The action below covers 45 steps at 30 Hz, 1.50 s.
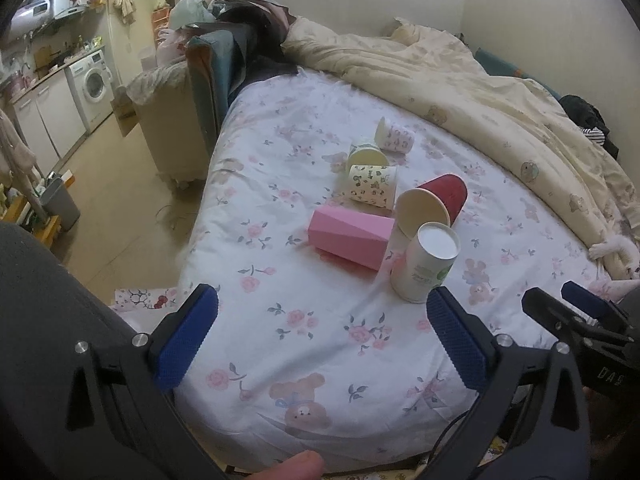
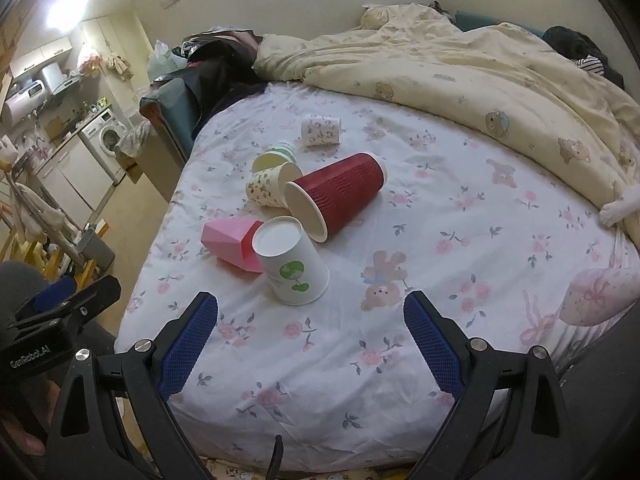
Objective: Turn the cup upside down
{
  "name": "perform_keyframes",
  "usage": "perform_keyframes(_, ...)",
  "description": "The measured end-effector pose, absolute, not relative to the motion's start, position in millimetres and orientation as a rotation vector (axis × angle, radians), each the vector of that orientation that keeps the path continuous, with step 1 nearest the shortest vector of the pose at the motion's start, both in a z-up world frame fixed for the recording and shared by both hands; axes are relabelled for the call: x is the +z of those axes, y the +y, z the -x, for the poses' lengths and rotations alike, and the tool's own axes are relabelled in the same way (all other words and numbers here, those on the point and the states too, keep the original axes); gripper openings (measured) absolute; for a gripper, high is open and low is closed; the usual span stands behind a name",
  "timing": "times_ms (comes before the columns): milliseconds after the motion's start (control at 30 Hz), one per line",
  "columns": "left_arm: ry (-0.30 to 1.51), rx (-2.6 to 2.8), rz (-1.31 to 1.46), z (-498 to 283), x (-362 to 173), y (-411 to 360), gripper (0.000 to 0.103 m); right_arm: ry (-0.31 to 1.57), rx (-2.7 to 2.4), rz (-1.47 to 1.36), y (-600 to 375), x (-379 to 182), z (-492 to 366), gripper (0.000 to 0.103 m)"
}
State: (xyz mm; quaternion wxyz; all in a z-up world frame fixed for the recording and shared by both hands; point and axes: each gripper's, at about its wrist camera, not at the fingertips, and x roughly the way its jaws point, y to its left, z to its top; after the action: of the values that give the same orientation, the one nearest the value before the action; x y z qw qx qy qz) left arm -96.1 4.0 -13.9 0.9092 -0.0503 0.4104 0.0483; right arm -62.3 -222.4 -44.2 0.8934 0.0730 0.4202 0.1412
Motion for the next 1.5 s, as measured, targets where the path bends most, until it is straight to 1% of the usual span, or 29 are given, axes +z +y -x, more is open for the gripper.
perform_keyframes(1500, 0.859, 0.110, 0.110, 94.9, -14.3, 4.4, 0.103, 0.871, 0.309, -0.138, -217.6, -44.2, 62.7, 0.097)
